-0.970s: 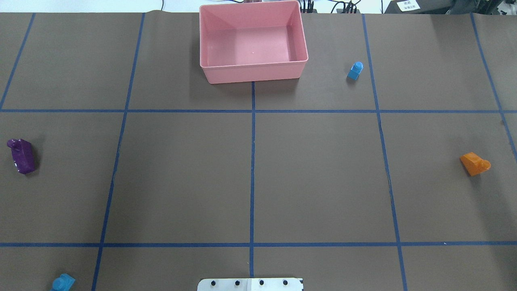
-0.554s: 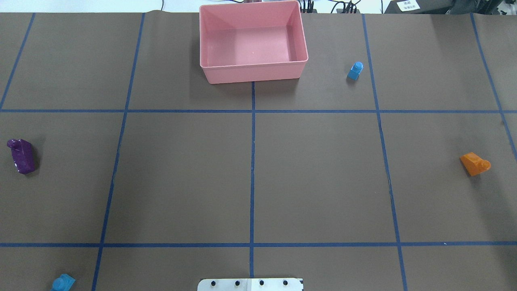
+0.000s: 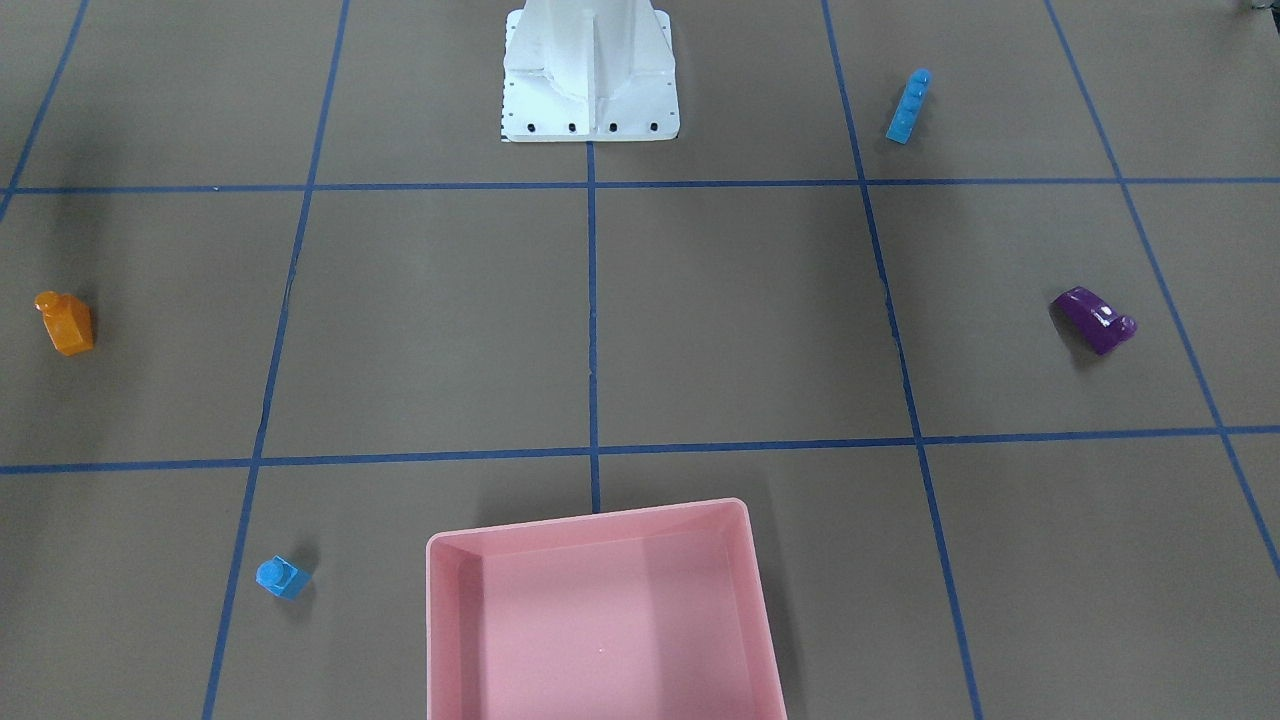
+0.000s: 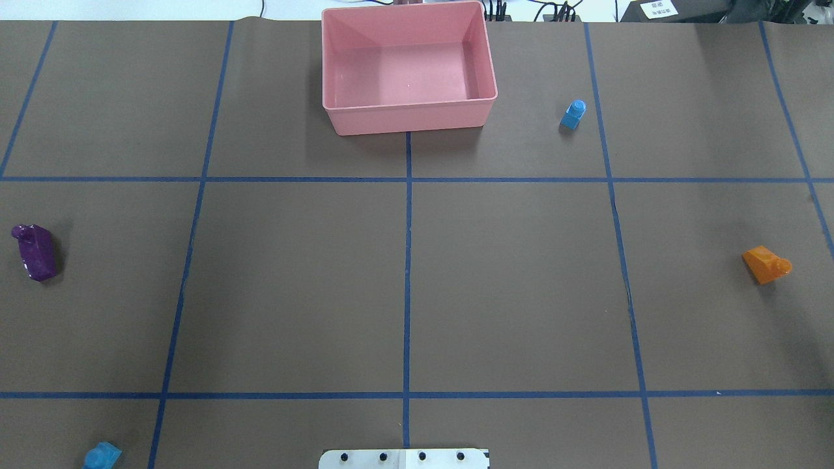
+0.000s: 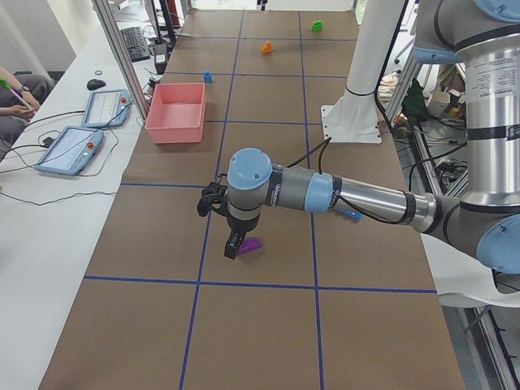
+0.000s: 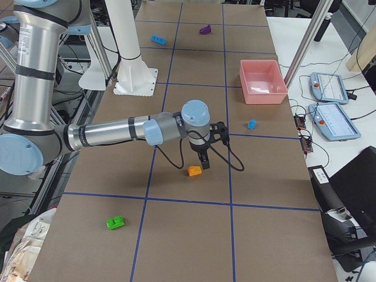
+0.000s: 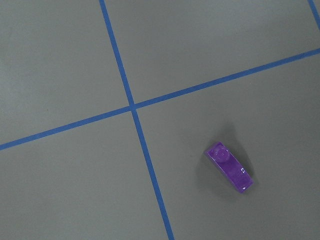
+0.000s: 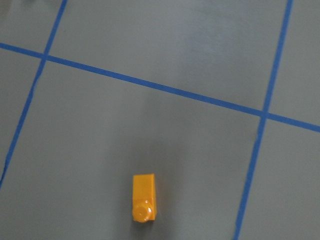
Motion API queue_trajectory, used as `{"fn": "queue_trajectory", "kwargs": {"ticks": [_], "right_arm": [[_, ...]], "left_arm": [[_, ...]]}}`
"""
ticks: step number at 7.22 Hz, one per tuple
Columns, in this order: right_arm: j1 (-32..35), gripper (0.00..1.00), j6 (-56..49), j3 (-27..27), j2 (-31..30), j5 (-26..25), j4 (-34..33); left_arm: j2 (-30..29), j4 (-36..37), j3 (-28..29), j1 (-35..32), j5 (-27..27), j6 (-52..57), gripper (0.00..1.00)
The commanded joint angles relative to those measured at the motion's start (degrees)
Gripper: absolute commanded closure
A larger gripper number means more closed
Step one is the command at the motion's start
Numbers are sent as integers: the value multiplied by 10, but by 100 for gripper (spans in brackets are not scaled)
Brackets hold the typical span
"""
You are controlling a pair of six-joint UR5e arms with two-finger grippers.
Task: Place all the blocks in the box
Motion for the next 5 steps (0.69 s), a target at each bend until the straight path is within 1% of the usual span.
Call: {"fn": "queue_trajectory", "kwargs": {"ticks": [1,2,3,4,5], "right_arm": [[-93,4,86,-20,9,-64,9],[-131,4,119,-24,8,-117,9],[-154,4,123,-47,7,-122,31],[-167,4,154,-106,2,-122,131],[-196,3,214,-168,2,-127,239]], "left_arm": [[0,-20,18,1,-1,0,0],[0,-26,24,1,-1,0,0],[0,-27,23,1,-1,1,0],[0,-27,23,1,-1,1,0],[0,-27,23,1,-1,1,0]]}}
